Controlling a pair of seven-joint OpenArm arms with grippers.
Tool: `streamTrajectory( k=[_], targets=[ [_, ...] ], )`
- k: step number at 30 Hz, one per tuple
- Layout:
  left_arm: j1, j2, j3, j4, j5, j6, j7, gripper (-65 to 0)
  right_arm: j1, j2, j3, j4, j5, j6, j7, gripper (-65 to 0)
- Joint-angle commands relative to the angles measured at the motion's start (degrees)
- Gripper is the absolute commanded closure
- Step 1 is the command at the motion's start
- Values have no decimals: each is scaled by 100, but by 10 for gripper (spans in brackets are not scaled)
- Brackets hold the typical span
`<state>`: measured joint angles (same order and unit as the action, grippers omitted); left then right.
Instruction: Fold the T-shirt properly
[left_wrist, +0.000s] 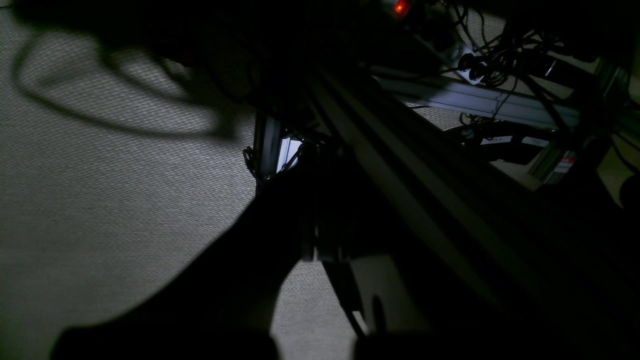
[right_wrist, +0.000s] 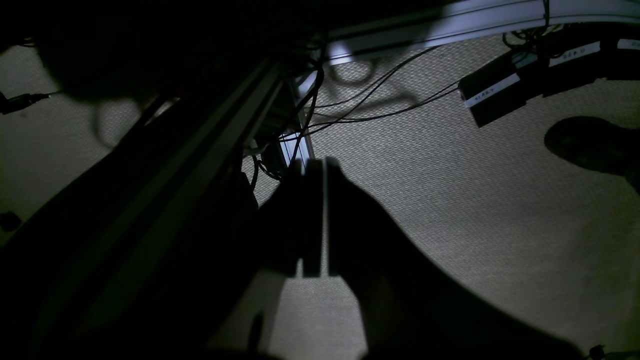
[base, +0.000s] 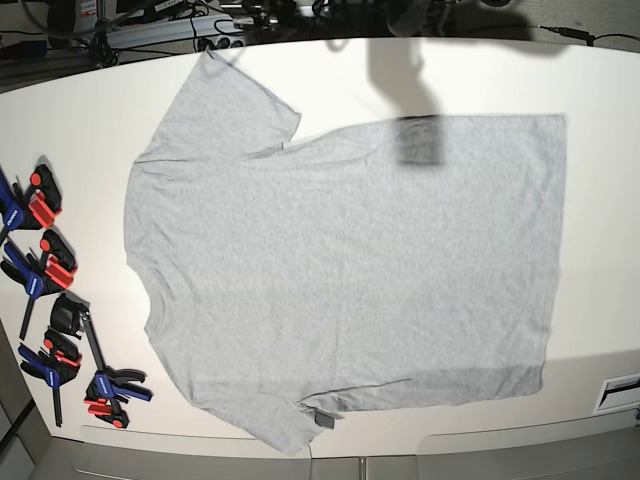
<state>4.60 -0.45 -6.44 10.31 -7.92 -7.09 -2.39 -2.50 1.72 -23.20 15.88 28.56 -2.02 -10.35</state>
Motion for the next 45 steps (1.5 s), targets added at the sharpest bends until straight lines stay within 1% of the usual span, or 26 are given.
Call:
streamTrajectory(
  k=[1, 20, 23, 25, 28, 30, 34, 36, 39, 45],
  targets=[
    [33, 44, 7, 22, -9, -59, -20, 0, 39, -13, -7, 44, 13, -55, 2, 0],
    [37, 42, 4, 24, -28, -57, -61, 0, 37, -9, -7, 44, 13, -59, 0, 0],
    [114, 35, 4, 87, -361, -59, -68, 0, -2, -2, -7, 46, 13, -81, 4, 0],
    [264, 28, 4, 267, -549, -59, -68, 0, -61, 7, -7, 50, 13, -162, 39, 0],
    [590, -7, 4, 658, -616, -57, -151, 0, -219, 37, -7, 50, -7, -269, 205, 0],
    [831, -39, 4, 914, -684, -57, -221, 0, -330, 103, -7, 55, -4, -297, 273, 0],
    [1329, -186, 4, 1403, -1213, -57, -236, 0, -590, 297, -4, 144, 0, -297, 503, 0],
    [1585, -278, 4, 1670, -1362, -59, -236, 0, -763, 422, 26, 321, 2, -297, 525, 0],
    [2009, -415, 4, 2140, -1495, -59, -234, 0, -1099, 625, 332, 761, 20, -297, 522, 0],
    [3128, -680, 4, 3615, -1517, -63, -232, 0, -2035, 914, 1554, 2063, 70, -251, 455, 0]
  ],
)
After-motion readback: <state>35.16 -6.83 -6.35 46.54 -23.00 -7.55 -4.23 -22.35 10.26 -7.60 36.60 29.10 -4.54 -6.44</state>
